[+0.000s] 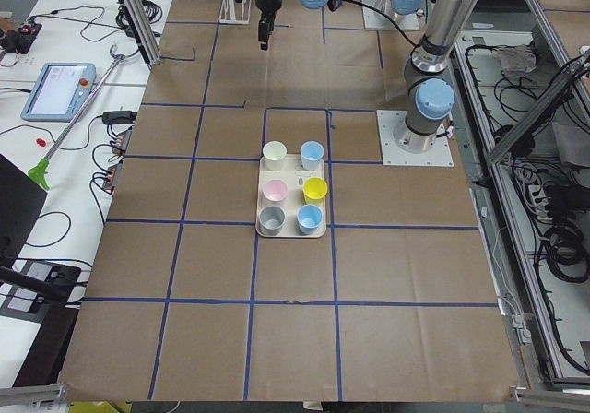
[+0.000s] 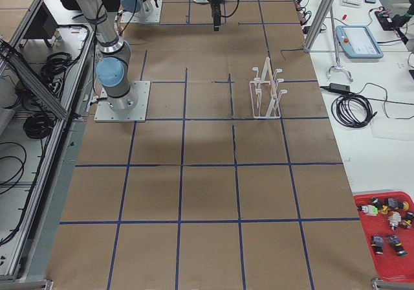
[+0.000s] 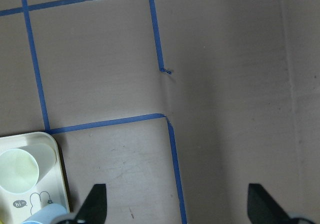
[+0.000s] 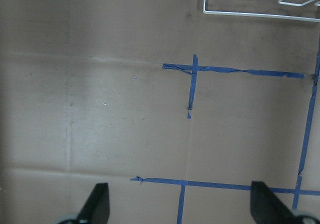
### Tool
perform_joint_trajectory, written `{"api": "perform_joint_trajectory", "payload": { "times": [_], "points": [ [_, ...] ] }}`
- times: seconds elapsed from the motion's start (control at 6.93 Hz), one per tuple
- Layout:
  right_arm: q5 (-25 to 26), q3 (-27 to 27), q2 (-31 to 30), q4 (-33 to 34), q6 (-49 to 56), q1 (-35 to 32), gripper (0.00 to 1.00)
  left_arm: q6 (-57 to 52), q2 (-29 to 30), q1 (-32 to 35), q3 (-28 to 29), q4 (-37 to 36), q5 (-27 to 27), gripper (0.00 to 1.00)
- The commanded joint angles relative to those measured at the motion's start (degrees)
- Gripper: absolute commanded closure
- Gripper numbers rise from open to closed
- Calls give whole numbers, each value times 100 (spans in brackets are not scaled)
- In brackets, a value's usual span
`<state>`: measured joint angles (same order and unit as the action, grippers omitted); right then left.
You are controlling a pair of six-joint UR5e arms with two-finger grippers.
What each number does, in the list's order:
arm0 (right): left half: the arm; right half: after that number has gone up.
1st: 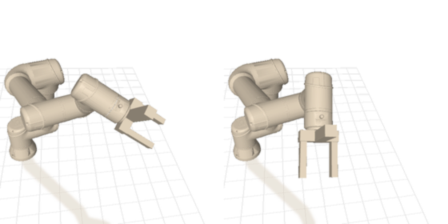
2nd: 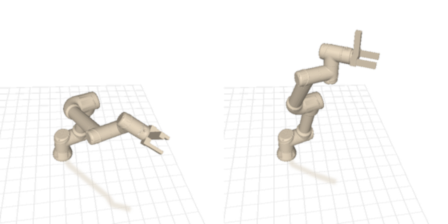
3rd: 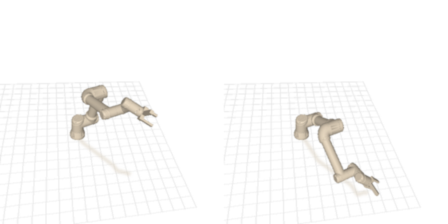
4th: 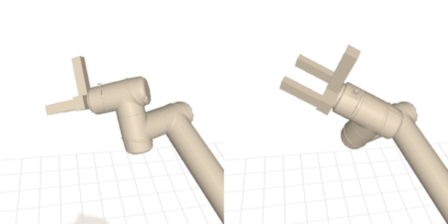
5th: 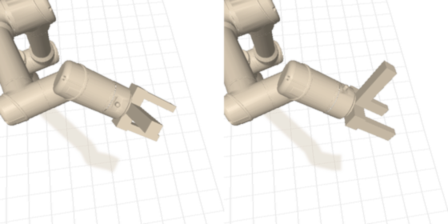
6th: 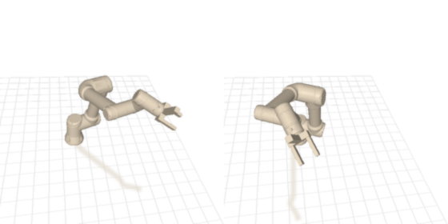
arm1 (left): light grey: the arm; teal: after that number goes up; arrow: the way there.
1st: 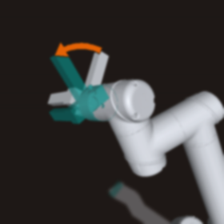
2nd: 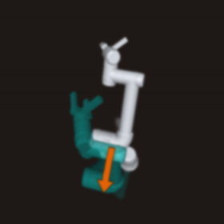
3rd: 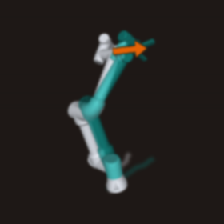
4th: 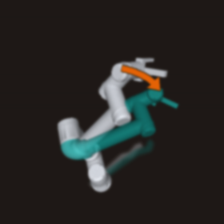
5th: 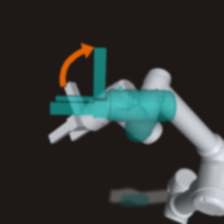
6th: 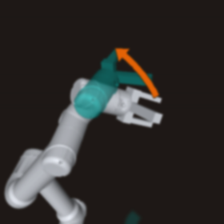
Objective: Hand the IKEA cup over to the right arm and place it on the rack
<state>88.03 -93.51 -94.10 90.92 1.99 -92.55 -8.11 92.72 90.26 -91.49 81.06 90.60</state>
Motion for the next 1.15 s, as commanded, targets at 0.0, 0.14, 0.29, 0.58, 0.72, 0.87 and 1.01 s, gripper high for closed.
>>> {"api": "perform_joint_trajectory", "payload": {
  "times": [0.0,0.14,0.29,0.58,0.72,0.87,1.01],
  "points": [
    [117,-53,49,47,-57,-9,0,12,9,0,9,-3,2,0],
    [84,-80,67,48,-67,-9,0,-6,1,0,0,-3,2,0],
    [92,-80,50,31,-67,-9,0,-6,9,0,9,-11,-7,0],
    [75,-71,50,39,-67,-9,0,-15,27,0,17,-12,-7,0],
    [74,-45,50,39,-67,-9,0,-24,44,0,9,-12,-7,0],
    [66,-36,50,39,-67,-9,0,-32,71,0,17,-20,-25,0],
    [66,-45,50,39,-67,-9,0,-111,88,0,18,-20,-33,0]
  ]
}}
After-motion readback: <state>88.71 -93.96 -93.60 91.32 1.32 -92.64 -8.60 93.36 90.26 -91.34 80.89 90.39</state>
